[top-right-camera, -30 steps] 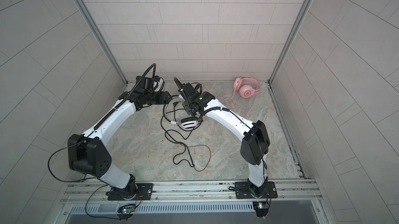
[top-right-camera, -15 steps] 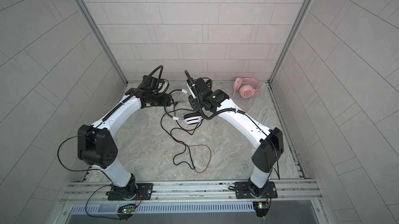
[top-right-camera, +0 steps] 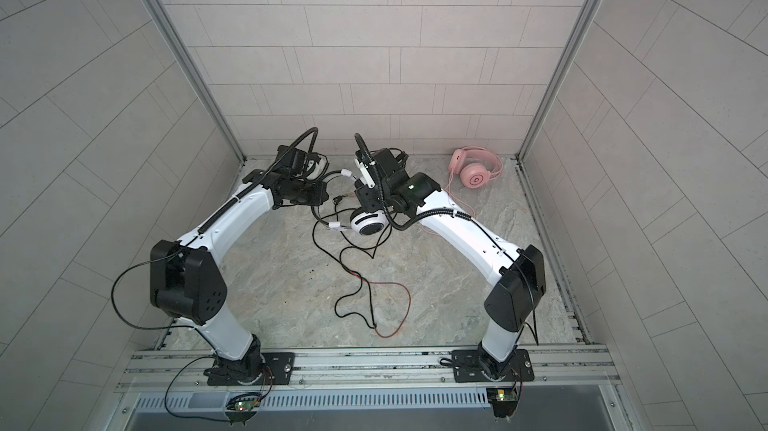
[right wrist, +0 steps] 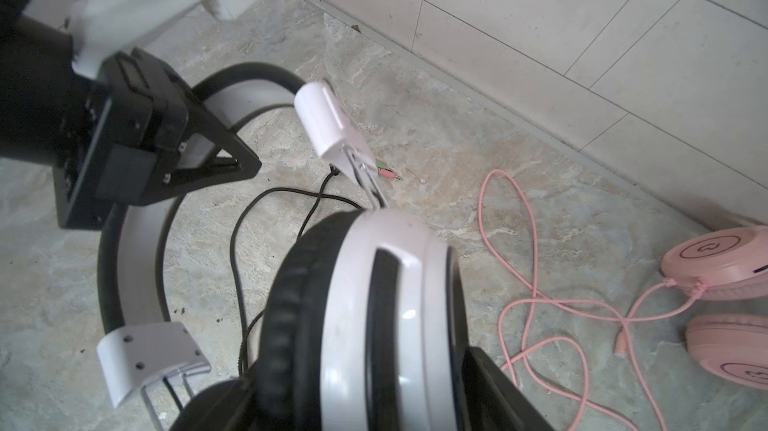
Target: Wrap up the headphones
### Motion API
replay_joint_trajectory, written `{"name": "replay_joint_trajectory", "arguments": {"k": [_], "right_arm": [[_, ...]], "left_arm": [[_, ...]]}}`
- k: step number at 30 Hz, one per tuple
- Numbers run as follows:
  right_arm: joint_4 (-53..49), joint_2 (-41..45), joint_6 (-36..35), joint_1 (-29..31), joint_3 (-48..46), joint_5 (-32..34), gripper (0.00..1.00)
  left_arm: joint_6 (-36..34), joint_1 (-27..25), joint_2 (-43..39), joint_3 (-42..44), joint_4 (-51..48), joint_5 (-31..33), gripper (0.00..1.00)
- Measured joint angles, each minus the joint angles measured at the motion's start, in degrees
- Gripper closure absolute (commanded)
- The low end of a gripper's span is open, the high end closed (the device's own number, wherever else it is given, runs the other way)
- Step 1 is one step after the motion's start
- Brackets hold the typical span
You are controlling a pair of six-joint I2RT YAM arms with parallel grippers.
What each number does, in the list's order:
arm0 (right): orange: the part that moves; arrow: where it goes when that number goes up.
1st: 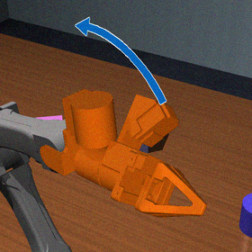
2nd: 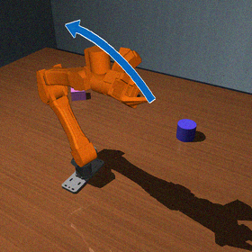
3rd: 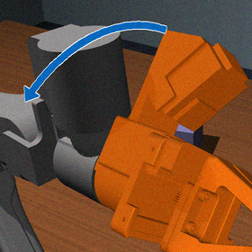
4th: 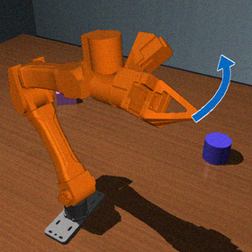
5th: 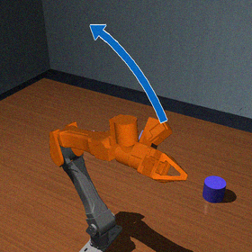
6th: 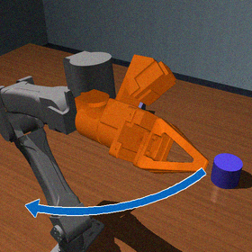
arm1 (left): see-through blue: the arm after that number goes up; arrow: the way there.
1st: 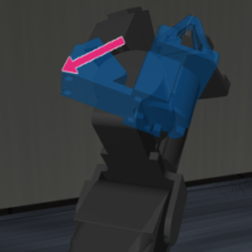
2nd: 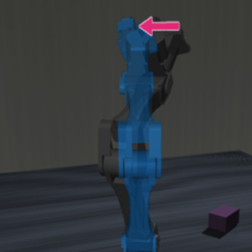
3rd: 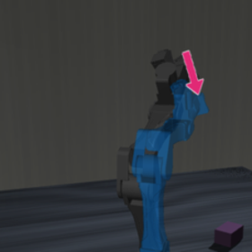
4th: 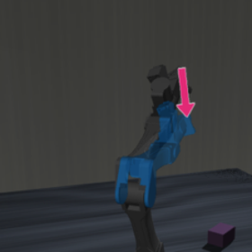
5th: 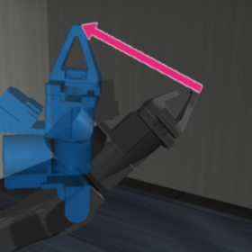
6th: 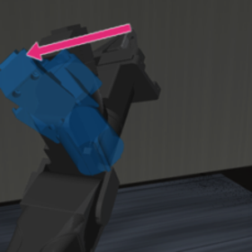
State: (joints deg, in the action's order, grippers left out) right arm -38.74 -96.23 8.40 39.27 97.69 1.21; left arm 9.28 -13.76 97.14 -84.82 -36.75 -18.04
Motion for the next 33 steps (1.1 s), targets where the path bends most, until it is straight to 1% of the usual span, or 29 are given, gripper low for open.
{"name": "replay_joint_trajectory", "arguments": {"k": [2,6,8,11,14,17,20,21,23,25,29,33], "right_arm": [[-0.04,2.64,-0.07,-0.26,-2.97,0.39,0.15],[0.13,11.47,-0.48,-1.6,-9.29,0.63,0.07],[1.22,16.37,-0.37,-3.02,-11.78,0.35,0.07],[4.7,22.23,-0.2,-5.51,-16.5,-0.66,0.06],[10.1,24.2,0.48,-7.19,-23.45,-2.6,0.06],[17.42,21.77,2.23,-7.74,-31.89,-5.68,0.07],[25.44,16.55,4.85,-7.72,-40.0,-9.88,0.04],[27.08,14.19,5.66,-7.43,-41.22,-11.54,0.03],[29.79,9.01,6.49,-6.14,-41.44,-14.25,0.03],[33.03,3.91,7.26,-3.61,-40.28,-16.31,0.04],[41.77,-4.2,10.73,0.5,-38.12,-19.26,0.07],[49.03,-9.4,14.14,1.18,-37.07,-20.35,0.09]], "left_arm": [[0.31,0.81,-0.02,0.02,-0.07,0.28,1.0],[1.49,3.76,0.0,0.09,0.07,-0.68,1.0],[3.21,5.84,0.0,0.33,0.7,-2.36,1.0],[6.38,10.03,-0.11,1.11,3.23,-6.54,1.0],[9.29,14.6,-0.81,2.8,5.88,-9.55,1.0],[12.0,18.53,-2.47,4.63,8.59,-11.47,1.0],[14.75,21.64,-5.18,7.04,12.2,-12.98,1.0],[15.28,22.32,-6.21,7.72,13.14,-12.94,1.0],[15.85,22.93,-8.35,8.83,14.69,-12.55,1.0],[16.68,23.23,-10.88,10.6,17.16,-12.57,1.0],[19.02,24.09,-14.91,14.1,23.08,-14.16,1.0],[21.29,25.03,-15.21,14.47,27.19,-16.35,1.0]]}}
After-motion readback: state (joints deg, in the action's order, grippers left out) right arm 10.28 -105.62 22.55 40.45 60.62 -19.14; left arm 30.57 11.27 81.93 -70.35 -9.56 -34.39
